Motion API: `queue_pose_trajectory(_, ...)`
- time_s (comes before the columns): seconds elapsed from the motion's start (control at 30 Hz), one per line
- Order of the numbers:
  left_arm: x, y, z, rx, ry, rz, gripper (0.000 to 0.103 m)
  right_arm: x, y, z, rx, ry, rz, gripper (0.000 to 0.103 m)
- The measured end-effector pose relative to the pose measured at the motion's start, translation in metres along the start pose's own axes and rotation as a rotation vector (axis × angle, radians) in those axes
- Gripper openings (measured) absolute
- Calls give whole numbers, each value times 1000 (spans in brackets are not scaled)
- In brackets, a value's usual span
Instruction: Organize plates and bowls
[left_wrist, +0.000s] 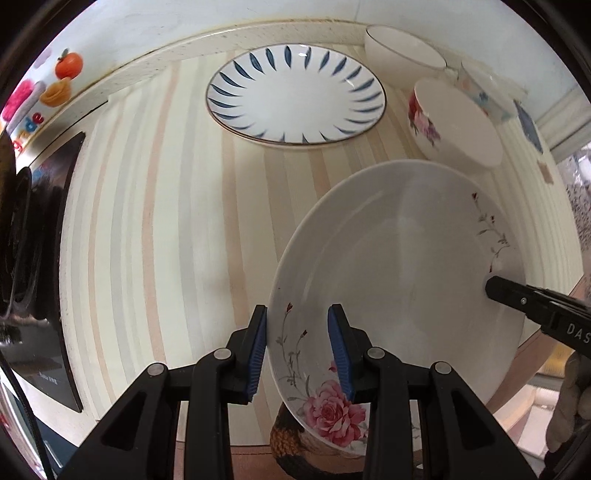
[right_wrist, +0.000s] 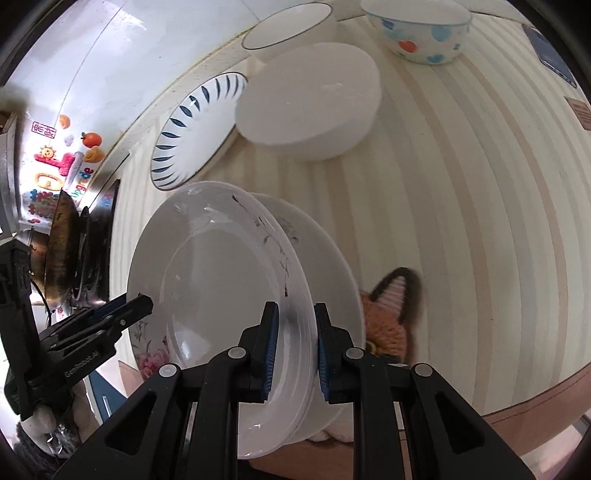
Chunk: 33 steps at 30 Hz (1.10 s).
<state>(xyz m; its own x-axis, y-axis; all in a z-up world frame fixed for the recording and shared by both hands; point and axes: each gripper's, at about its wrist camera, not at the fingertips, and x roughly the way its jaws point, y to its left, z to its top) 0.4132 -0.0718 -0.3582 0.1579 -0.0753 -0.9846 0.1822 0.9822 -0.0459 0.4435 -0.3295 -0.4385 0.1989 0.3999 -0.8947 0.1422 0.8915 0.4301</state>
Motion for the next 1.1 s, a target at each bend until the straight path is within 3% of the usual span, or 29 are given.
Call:
queue_pose_trajectory(0.47, 6, -11, -3, 21, 10, 32, 30, 10, -7, 2, 4, 28, -7, 21)
queue_pose_trajectory(0.67, 6, -24, -7, 50, 2, 79, 30, 6, -8, 2, 17, 61, -13, 23)
queue_pose_trajectory(0.9, 0, -20, -8, 21, 12, 49, 30, 5, -13, -4, 28, 88, 9, 23)
queue_pose_trajectory(1.1, -39, -6, 3, -26, -47, 0, 30, -5, -18, -4, 52, 102, 28, 23)
